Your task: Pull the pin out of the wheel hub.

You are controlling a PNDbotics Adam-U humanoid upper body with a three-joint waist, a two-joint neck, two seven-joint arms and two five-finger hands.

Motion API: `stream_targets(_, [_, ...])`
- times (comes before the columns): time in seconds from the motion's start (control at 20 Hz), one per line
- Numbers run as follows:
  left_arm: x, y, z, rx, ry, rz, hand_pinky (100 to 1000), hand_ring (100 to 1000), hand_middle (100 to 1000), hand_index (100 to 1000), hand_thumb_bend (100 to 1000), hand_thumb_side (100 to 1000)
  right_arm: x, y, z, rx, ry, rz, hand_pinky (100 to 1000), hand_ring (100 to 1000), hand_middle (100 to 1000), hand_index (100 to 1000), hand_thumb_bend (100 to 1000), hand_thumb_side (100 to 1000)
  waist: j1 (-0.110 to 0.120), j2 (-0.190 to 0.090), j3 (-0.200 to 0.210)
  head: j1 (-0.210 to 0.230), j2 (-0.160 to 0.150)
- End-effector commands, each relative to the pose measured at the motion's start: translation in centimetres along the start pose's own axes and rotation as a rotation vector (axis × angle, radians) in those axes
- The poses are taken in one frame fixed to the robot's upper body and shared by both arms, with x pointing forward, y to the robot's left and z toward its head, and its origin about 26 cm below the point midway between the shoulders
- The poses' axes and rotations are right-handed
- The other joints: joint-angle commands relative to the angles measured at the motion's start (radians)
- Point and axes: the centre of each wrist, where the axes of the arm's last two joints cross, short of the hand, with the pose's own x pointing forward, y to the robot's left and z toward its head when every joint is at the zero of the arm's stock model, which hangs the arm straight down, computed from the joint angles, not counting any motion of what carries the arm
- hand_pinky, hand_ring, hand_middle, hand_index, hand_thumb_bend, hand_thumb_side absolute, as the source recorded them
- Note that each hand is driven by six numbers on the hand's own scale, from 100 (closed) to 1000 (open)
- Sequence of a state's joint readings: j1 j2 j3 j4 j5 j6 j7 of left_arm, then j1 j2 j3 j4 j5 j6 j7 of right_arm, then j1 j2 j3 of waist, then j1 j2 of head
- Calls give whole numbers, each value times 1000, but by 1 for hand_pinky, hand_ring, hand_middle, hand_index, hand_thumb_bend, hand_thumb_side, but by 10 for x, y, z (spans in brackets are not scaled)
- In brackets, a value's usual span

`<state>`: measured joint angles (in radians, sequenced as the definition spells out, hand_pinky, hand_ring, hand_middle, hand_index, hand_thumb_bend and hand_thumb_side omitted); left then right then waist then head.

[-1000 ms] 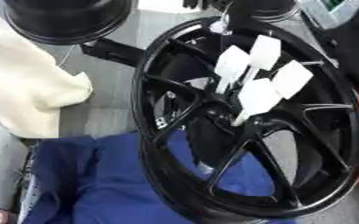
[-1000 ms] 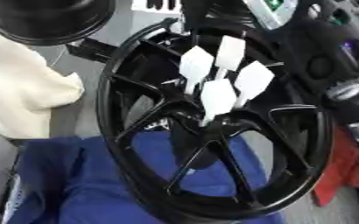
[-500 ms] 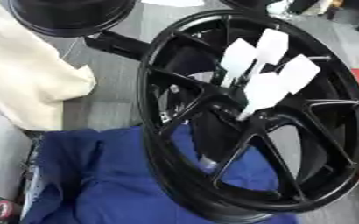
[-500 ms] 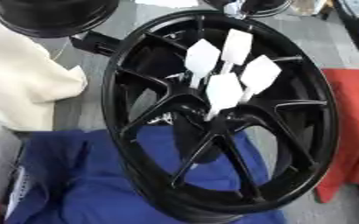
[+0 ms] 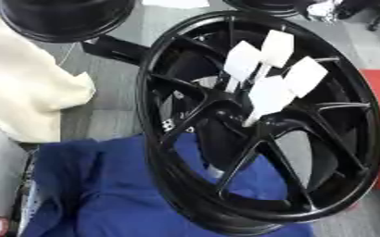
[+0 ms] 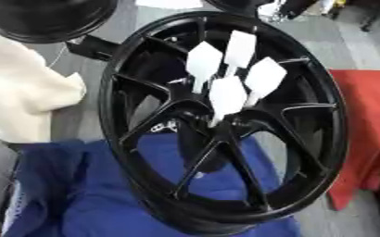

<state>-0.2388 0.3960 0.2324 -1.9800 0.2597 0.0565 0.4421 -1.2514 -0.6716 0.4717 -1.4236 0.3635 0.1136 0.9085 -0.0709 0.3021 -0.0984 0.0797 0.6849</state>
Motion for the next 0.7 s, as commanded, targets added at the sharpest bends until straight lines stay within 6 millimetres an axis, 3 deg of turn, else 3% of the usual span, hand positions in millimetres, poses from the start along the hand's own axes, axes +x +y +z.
stream_targets(0.05, [9, 1, -3, 1, -37, 2, 742, 767, 671, 784, 100, 739, 1, -9, 16, -28, 7, 18, 856, 854, 861, 932, 100, 451, 8, -25, -3, -24, -40])
stream_targets(0.3, [9, 0, -3, 1, -37, 6, 742, 767, 671, 783, 100, 739, 4, -4, 19, -17, -13, 15, 855, 854, 862, 934, 100, 473, 13, -24, -3, -42, -70])
stream_targets(0.5, [9, -1, -3, 0, -34, 6, 742, 767, 669, 782, 100, 738, 12, -2, 19, -7, -50, 13, 856, 855, 865, 934, 100, 469, 14, -24, -3, -42, -58])
stream_targets(0.7, [8, -1, -3, -2, -32, 7, 742, 766, 668, 781, 100, 739, 24, -11, 1, -7, -79, 4, 864, 864, 873, 938, 100, 439, 16, -25, -3, -34, -44])
